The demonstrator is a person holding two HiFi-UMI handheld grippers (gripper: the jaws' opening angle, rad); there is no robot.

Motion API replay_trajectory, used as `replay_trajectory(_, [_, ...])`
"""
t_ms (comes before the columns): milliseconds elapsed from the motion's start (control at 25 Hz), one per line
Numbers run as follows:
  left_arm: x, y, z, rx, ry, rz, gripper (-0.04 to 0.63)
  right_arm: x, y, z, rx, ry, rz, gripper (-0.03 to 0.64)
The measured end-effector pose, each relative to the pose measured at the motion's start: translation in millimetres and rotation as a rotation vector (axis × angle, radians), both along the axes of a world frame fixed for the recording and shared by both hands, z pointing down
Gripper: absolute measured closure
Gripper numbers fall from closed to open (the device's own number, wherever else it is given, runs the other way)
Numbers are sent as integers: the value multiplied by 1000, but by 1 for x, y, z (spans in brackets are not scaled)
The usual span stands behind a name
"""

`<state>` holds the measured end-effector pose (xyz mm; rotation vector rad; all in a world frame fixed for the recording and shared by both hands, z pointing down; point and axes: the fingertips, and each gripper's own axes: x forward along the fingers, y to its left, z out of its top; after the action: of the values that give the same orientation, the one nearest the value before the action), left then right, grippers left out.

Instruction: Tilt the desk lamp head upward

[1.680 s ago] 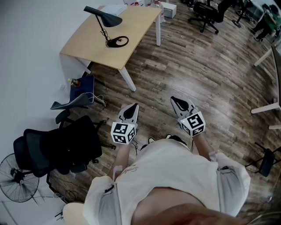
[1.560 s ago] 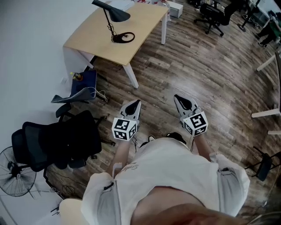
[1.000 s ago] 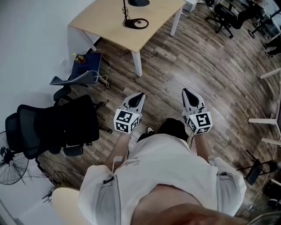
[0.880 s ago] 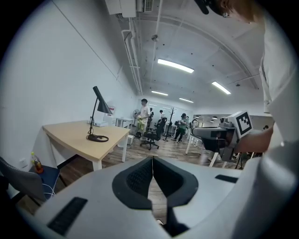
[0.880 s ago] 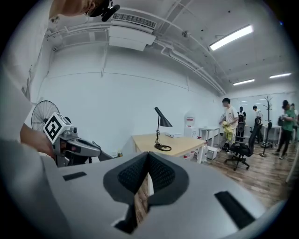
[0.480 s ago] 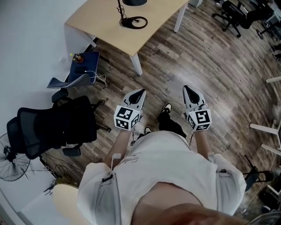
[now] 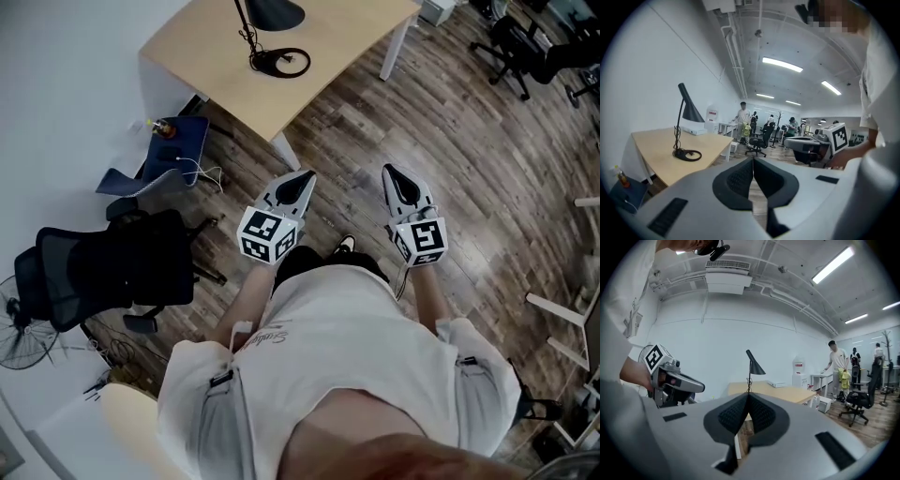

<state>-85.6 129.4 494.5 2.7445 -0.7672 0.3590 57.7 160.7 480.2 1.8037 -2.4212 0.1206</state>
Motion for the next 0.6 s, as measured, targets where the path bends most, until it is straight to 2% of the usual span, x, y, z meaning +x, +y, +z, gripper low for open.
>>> replay_trajectory(80, [6,-6,10,-28,-13,-9,580,8,-10,3,-6,-20,-4,621])
replay_trajectory(200, [15,-16,16,-18,-58,-7,580,18,-22,6,-26,-60,-1,621])
replay_trajectory(600, [46,-100,33,-53,-21,-1,580,35,-87,19,-89,-33,-16,621])
